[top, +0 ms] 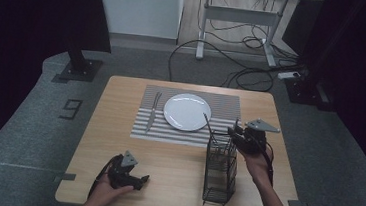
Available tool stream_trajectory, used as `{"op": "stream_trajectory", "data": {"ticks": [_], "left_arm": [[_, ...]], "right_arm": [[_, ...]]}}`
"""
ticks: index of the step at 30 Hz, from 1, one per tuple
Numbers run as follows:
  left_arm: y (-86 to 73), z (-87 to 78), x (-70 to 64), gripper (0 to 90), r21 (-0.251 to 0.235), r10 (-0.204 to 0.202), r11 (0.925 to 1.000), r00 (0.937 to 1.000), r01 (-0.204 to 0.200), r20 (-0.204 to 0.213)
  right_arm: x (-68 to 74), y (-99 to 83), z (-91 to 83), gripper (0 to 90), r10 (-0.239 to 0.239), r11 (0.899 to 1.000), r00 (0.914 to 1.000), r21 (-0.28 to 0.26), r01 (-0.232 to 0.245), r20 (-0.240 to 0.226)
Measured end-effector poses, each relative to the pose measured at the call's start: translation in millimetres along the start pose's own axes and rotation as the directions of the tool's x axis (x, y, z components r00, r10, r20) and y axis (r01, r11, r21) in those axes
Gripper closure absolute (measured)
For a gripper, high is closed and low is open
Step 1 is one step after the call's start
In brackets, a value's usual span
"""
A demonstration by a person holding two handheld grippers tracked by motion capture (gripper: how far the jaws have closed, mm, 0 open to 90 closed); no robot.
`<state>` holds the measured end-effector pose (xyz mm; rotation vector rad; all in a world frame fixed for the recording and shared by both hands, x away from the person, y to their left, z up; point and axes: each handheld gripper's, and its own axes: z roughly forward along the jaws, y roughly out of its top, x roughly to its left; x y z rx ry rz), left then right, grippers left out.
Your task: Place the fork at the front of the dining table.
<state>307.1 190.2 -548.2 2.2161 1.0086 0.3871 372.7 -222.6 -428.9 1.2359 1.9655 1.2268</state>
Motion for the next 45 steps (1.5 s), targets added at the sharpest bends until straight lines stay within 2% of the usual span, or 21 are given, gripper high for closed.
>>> {"op": "stream_trajectory", "data": {"ticks": [1,4,11,13,23,27,35,45], "left_arm": [[0.0,0.0,0.0,7.0,0.0,0.0,1.0,1.0,0.0,0.0],[0.0,0.0,0.0,7.0,0.0,0.0,1.0,1.0,0.0,0.0],[0.0,0.0,0.0,7.0,0.0,-0.001,1.0,1.0,0.001,0.0],[0.0,0.0,0.0,7.0,0.0,-0.001,1.0,1.0,0.001,0.0],[0.2,-0.1,0.1,7.0,0.002,0.0,1.0,1.0,0.0,0.001],[0.2,-0.1,0.0,7.0,0.002,0.0,1.0,1.0,0.0,0.0],[0.2,-0.1,0.1,7.0,0.002,0.0,1.0,1.0,0.0,0.001],[0.2,-0.2,0.1,7.0,0.003,0.0,1.0,1.0,0.0,0.001]], "right_arm": [[0.0,0.0,0.0,74.7,0.0,1.0,1.0,0.0,0.0,0.0],[3.6,0.6,-1.3,82.3,-0.023,1.0,0.9997,-0.004,0.023,0.002],[7.6,2.2,-5.1,86.1,0.015,1.0,0.9971,-0.01,-0.016,-0.074],[8.8,3.4,-7.3,86.3,0.002,1.0,0.9972,-0.01,-0.003,-0.075],[10.5,17.6,-31.3,86.6,-0.01,0.993,0.9978,-0.122,0.002,-0.065],[11.6,20.1,-35.8,86.6,-0.019,0.99,0.9977,-0.14,0.009,-0.065],[7.4,34.8,-51.3,86.5,-0.008,0.976,0.997,-0.219,-0.009,-0.077],[1.1,56.1,-65.8,86.5,-0.015,0.958,0.9988,-0.286,0.001,-0.046]]}}
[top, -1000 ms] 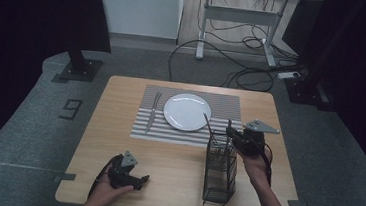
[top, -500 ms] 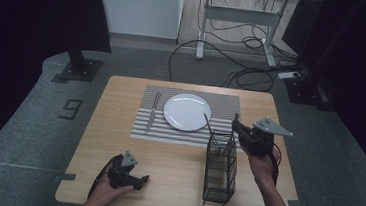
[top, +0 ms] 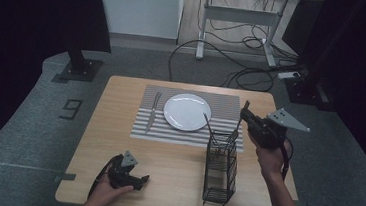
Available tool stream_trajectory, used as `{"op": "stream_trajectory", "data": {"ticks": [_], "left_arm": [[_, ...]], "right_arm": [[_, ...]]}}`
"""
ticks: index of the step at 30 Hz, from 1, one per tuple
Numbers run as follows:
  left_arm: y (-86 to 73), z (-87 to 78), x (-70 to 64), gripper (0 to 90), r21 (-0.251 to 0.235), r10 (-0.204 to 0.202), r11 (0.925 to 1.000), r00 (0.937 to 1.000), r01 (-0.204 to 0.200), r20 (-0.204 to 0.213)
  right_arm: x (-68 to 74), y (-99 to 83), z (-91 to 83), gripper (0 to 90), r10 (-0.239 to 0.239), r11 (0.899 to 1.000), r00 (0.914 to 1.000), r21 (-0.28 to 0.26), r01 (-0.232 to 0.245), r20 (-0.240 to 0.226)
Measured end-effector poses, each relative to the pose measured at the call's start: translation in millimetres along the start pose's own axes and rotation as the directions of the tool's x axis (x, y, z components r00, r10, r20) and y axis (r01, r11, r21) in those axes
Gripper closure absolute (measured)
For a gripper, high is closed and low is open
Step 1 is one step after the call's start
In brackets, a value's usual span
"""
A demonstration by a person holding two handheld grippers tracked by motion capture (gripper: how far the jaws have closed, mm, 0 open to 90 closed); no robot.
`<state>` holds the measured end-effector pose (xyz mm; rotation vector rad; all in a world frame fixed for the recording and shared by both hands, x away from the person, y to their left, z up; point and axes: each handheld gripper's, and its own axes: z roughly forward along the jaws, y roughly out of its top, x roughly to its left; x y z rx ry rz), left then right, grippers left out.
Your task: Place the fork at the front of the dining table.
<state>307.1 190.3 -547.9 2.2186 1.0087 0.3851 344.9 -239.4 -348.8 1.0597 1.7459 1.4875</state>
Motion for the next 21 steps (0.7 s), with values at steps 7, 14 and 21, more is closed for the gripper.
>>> {"op": "stream_trajectory", "data": {"ticks": [7,14,21], "left_arm": [[0.0,0.0,0.0,7.0,0.0,0.0,1.0,1.0,0.0,0.0],[0.0,0.1,-0.1,7.0,0.0,0.0,1.0,1.0,0.0,-0.001],[0.0,0.0,0.0,7.0,-0.001,0.0,1.0,1.0,0.0,0.0]], "right_arm": [[-12.4,8.7,-2.8,86.5,0.03,0.999,0.999,-0.044,-0.028,0.032],[-24.2,10.9,-0.2,86.5,0.063,0.997,0.9968,-0.048,-0.06,0.049],[-38.3,15.7,1.8,86.5,0.069,0.995,0.9916,-0.079,-0.06,0.109]]}}
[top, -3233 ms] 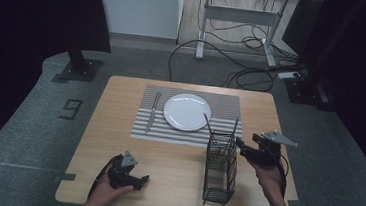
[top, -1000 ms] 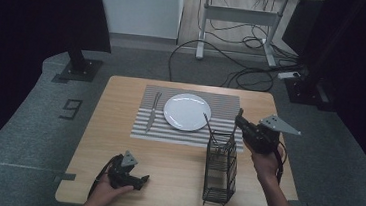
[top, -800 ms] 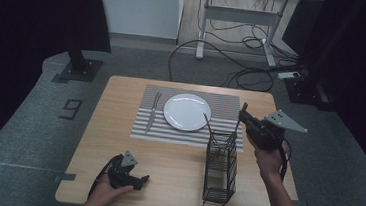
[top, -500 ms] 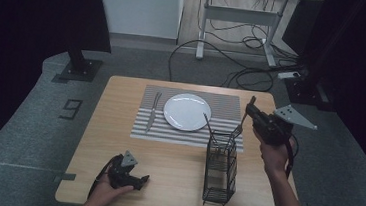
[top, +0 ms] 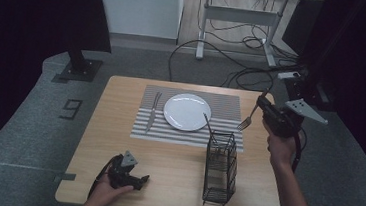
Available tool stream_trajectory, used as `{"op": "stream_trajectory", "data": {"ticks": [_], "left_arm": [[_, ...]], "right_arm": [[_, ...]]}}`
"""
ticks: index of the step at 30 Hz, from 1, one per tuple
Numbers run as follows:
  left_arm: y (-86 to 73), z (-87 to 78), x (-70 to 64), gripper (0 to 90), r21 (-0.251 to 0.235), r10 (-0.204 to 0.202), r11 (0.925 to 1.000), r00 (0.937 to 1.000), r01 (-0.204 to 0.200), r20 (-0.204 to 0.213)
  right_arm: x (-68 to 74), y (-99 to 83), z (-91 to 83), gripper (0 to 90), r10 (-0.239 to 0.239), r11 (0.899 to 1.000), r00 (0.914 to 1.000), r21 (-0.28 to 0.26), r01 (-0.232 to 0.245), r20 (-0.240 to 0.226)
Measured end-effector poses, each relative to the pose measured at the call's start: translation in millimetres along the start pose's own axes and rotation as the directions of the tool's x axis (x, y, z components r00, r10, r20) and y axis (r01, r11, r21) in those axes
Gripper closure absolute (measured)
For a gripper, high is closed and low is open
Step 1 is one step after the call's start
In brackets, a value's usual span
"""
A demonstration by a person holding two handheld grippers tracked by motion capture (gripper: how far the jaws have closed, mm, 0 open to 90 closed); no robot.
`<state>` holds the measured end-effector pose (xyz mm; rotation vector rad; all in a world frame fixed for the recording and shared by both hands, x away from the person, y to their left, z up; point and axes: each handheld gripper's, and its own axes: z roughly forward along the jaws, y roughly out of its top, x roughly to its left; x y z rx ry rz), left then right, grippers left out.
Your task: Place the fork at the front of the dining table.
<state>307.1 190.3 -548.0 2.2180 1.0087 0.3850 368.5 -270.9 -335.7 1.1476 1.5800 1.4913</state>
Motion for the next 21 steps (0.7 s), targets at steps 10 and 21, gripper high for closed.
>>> {"op": "stream_trajectory", "data": {"ticks": [10,21], "left_arm": [[-0.1,0.0,0.0,7.0,0.0,0.0,1.0,1.0,0.0,0.0],[0.0,0.0,0.1,7.0,0.001,0.002,1.0,1.0,-0.002,0.001]], "right_arm": [[-8.9,-12.5,24.6,86.5,-0.036,0.999,0.9984,0.032,0.035,0.044],[-16.6,-73.5,72.3,86.5,-0.055,0.986,0.9956,0.163,0.042,0.076]]}}
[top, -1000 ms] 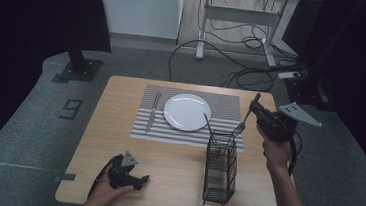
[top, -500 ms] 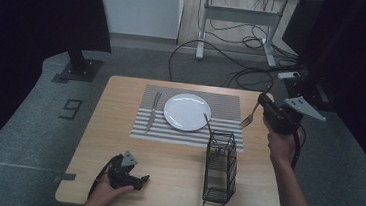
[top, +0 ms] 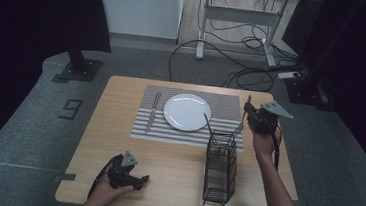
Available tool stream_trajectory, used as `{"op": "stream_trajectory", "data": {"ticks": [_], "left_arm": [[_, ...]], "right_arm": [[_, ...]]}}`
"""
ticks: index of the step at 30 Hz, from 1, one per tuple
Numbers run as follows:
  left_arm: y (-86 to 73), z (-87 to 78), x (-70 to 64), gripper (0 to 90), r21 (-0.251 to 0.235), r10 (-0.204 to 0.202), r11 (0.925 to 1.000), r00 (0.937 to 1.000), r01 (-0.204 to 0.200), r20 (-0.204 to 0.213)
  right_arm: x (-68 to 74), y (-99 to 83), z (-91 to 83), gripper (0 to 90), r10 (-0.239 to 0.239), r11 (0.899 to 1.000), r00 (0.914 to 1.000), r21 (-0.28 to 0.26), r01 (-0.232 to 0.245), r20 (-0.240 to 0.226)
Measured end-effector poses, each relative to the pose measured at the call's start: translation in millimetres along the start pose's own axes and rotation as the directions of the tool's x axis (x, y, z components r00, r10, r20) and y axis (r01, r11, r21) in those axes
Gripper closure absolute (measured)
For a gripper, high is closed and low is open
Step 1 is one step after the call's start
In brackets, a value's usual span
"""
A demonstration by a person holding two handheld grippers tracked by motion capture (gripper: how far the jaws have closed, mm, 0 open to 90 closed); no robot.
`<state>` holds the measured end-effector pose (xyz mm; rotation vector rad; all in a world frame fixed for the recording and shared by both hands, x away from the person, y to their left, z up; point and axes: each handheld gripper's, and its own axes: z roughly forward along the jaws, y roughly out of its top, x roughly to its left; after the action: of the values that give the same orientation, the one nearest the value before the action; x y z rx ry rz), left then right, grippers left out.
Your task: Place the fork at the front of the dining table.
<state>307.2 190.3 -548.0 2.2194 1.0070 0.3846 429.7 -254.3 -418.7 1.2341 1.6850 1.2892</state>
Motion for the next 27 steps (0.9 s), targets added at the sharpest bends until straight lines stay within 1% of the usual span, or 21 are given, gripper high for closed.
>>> {"op": "stream_trajectory", "data": {"ticks": [1,2,3,4,7,11,13,21,23,27], "left_arm": [[0.0,0.0,0.0,7.0,0.0,0.0,1.0,1.0,0.0,0.0],[0.0,0.0,0.1,7.0,0.0,0.0,1.0,1.0,0.0,0.001],[0.0,0.0,0.2,7.0,0.0,0.001,1.0,1.0,-0.001,0.002],[0.0,0.0,0.1,7.0,0.0,0.001,1.0,1.0,-0.001,0.001],[0.0,0.0,0.2,7.0,0.0,0.001,1.0,1.0,-0.001,0.002],[0.0,0.0,0.2,7.0,0.0,0.001,1.0,1.0,-0.001,0.001],[0.0,0.0,0.1,7.0,0.0,0.001,1.0,1.0,-0.001,0.001],[0.0,0.0,0.2,7.0,0.0,0.002,1.0,1.0,-0.002,0.001],[0.0,0.0,0.2,7.0,0.0,0.001,1.0,1.0,-0.001,0.001],[0.0,0.0,0.2,7.0,0.0,0.002,1.0,1.0,-0.002,0.002]], "right_arm": [[0.0,0.0,0.0,86.5,0.0,1.0,1.0,0.0,0.0,0.0],[0.0,-3.4,3.0,86.6,-0.001,1.0,1.0,0.008,0.001,0.002],[0.2,-9.1,8.1,86.5,0.0,1.0,1.0,0.027,0.0,0.002],[0.2,-9.1,8.1,86.5,0.0,1.0,1.0,0.027,0.0,0.002],[2.5,-17.2,13.9,86.5,-0.01,0.999,1.0,0.048,0.01,0.0],[4.4,-20.9,15.7,86.5,-0.016,0.998,0.9999,0.061,0.016,-0.001],[5.4,-23.6,18.9,86.5,-0.026,0.997,0.9997,0.077,0.026,0.002],[4.7,-29.4,29.4,86.4,-0.025,0.993,0.9997,0.113,0.023,0.009],[3.5,-30.5,31.1,86.4,-0.019,0.994,0.9998,0.104,0.018,0.01],[0.5,-29.9,35.8,86.3,-0.008,0.994,0.9999,0.109,0.007,0.009]]}}
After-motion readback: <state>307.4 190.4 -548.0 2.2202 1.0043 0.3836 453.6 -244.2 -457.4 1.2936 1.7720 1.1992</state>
